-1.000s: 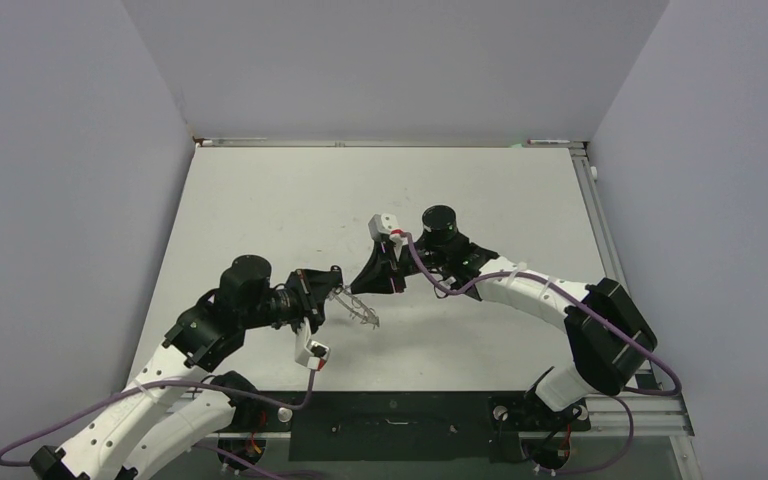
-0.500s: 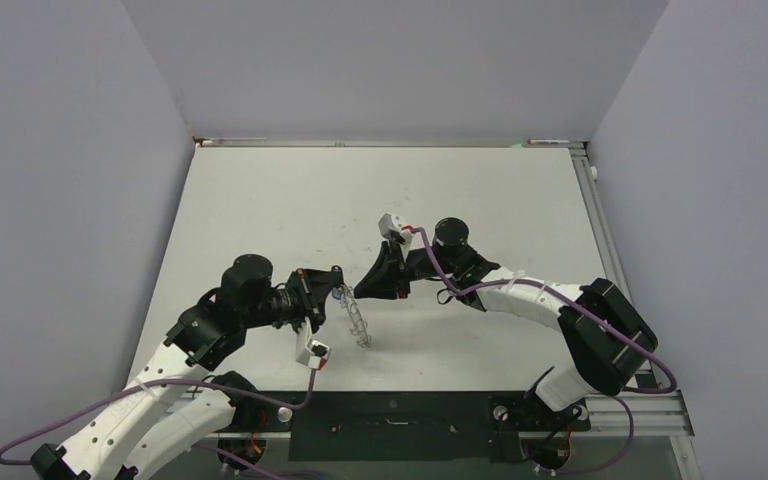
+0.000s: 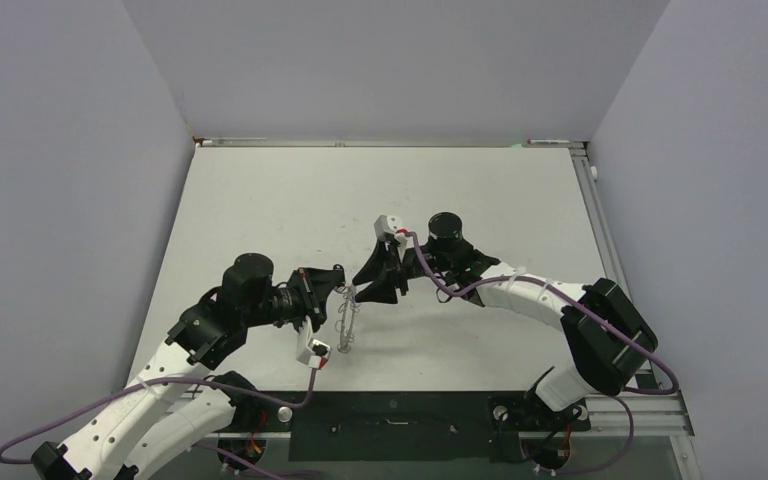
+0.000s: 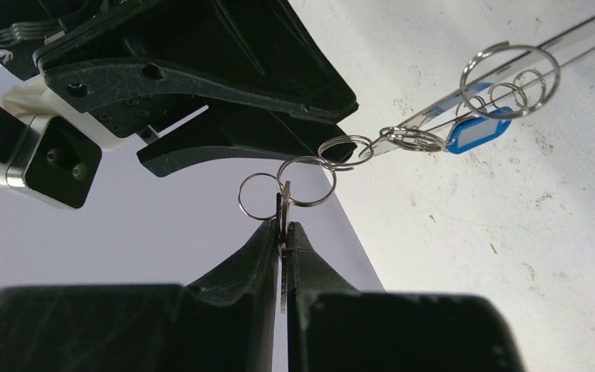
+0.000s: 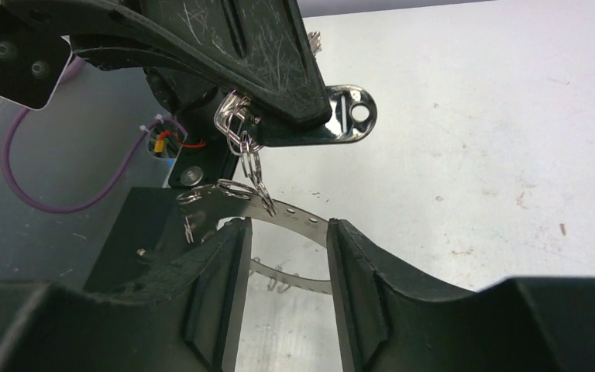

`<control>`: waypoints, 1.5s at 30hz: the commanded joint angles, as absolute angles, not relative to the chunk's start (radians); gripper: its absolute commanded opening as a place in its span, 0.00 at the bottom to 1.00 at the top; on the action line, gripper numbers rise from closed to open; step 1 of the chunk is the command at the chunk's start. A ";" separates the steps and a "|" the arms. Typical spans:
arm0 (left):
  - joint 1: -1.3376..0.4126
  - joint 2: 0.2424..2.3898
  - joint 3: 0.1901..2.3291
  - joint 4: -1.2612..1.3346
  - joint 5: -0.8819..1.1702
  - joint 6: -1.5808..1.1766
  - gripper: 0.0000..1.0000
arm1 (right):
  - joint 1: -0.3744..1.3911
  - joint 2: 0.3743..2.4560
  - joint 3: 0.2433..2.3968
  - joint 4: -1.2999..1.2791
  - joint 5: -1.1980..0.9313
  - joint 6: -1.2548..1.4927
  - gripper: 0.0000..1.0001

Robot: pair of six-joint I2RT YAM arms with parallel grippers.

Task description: Remove the keys from the keyring

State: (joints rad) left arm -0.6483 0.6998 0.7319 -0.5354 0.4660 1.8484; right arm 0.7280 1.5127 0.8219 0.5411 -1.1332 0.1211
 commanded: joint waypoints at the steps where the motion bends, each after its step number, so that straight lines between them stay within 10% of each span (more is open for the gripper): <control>1: -0.653 0.687 0.764 -0.523 0.497 1.869 0.00 | 0.737 1.464 0.905 0.420 -1.151 -0.051 0.43; 45: -0.653 0.677 0.753 -0.559 0.493 1.898 0.00 | 0.813 1.483 1.046 0.145 -1.157 -0.274 0.24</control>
State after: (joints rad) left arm -0.6483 0.6838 0.7319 -0.5812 0.4683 1.8824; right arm 0.8062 1.5127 1.0035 0.0822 -1.1233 -0.2768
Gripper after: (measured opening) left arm 0.022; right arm 0.256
